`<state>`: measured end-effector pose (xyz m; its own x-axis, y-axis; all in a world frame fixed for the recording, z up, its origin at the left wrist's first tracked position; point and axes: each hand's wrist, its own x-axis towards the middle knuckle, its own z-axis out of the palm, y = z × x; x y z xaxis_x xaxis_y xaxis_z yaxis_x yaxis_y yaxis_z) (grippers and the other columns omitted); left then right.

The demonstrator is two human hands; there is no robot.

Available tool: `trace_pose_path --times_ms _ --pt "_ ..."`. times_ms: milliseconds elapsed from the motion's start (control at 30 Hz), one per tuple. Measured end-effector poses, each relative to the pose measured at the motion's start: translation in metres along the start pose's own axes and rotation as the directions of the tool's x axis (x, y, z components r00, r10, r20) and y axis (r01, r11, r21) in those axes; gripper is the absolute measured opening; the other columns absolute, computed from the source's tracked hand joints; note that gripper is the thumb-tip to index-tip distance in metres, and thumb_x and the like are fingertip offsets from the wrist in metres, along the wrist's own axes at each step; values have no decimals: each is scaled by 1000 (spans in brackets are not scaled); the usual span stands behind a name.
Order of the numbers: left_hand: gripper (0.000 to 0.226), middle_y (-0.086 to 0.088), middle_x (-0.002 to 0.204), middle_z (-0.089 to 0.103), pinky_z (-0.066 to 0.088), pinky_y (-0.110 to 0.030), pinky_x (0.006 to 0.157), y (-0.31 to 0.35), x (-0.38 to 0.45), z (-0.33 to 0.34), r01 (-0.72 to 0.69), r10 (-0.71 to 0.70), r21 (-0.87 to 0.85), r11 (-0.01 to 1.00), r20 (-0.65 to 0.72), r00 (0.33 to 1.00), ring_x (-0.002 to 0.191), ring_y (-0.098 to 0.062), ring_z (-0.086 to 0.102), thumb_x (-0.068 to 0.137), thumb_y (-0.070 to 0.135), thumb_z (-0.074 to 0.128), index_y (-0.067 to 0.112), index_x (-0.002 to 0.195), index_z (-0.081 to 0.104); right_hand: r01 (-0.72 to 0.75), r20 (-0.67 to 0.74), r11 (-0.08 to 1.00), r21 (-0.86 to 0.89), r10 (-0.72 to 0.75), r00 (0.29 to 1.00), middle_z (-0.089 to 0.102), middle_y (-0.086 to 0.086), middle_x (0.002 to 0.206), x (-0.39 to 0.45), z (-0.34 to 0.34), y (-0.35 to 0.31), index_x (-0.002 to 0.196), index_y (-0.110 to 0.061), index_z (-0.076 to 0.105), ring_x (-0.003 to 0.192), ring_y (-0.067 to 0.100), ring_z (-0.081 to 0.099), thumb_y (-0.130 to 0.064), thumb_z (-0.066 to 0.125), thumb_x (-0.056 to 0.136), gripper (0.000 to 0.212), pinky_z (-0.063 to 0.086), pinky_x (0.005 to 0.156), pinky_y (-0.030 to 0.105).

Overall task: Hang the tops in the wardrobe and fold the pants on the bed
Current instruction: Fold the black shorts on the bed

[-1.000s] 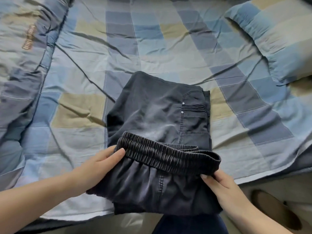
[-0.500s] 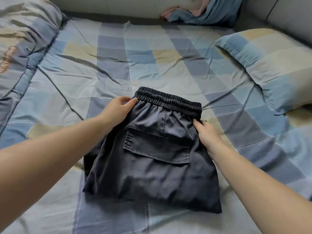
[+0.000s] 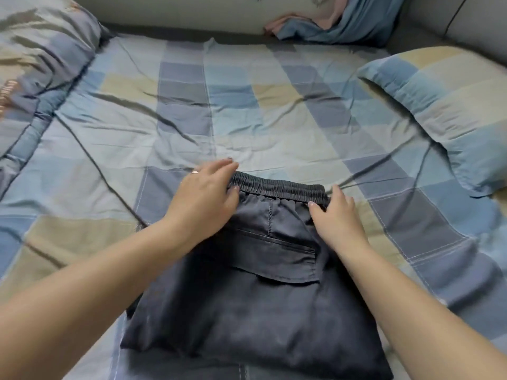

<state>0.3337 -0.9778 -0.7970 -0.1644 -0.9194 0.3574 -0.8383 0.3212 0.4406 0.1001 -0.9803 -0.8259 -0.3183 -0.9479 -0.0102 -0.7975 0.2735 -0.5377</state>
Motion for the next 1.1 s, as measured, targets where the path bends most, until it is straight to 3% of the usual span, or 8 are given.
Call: trace_pose_path --times_ms 100,267,433,633,767,900,1000,1100 --pt "50 -6 144 47 25 -40 113 33 -16 20 -216 201 106 971 138 970 137 -24 38 89 21 40 11 137 49 345 -71 918 -196 -364 929 21 8 157 -32 9 -31 148 -22 29 144 26 17 -37 49 92 61 18 112 53" --pt "68 0 161 -1 -7 -43 117 -10 -34 59 -151 -7 404 902 362 932 147 -16 -7 93 61 19 30 152 6 406 220 810 -424 -342 913 -11 0 160 -50 53 -3 151 -37 6 146 15 -14 -49 31 95 62 -3 113 59" --pt "83 0 161 2 -7 -46 117 -30 -36 72 -116 -29 396 911 341 939 147 -15 -6 80 74 2 31 152 6 410 68 828 -382 -417 906 9 4 160 -41 73 10 150 -31 18 147 21 0 -62 22 87 71 8 112 61" --pt "81 -2 161 -5 -5 -46 118 -26 -23 62 -145 -69 420 896 453 889 147 -17 -9 85 73 13 30 151 -2 406 316 852 -332 -305 899 -11 -1 160 -32 54 -1 151 -33 2 145 17 -16 -64 31 90 74 6 114 57" --pt "76 -5 160 8 6 -49 118 -32 -33 28 -186 -43 497 848 413 910 147 -20 7 85 73 22 37 150 10 379 329 883 -277 -283 901 1 3 160 -43 6 6 150 -37 14 146 21 3 -57 48 88 73 24 114 43" --pt "76 -10 152 32 25 -37 115 -60 -56 -5 248 -281 136 959 369 886 140 -25 30 85 56 56 28 149 27 135 202 913 -384 -60 978 23 9 152 -64 -37 63 148 -40 19 138 29 26 -60 52 85 74 33 106 42" --pt "79 -8 148 41 29 -34 112 -70 -62 -17 403 -358 -74 912 334 872 137 -23 36 83 43 67 21 149 29 -96 381 995 -7 91 920 31 10 151 -68 -48 88 151 -36 10 137 26 35 -51 62 83 87 32 111 38" --pt "84 13 149 32 24 -20 107 -69 -64 -20 461 -361 -216 861 380 852 136 -5 31 82 44 68 30 150 20 -101 450 951 292 -43 892 30 3 154 -69 -42 79 150 -37 4 138 17 35 -37 68 84 92 31 114 40"
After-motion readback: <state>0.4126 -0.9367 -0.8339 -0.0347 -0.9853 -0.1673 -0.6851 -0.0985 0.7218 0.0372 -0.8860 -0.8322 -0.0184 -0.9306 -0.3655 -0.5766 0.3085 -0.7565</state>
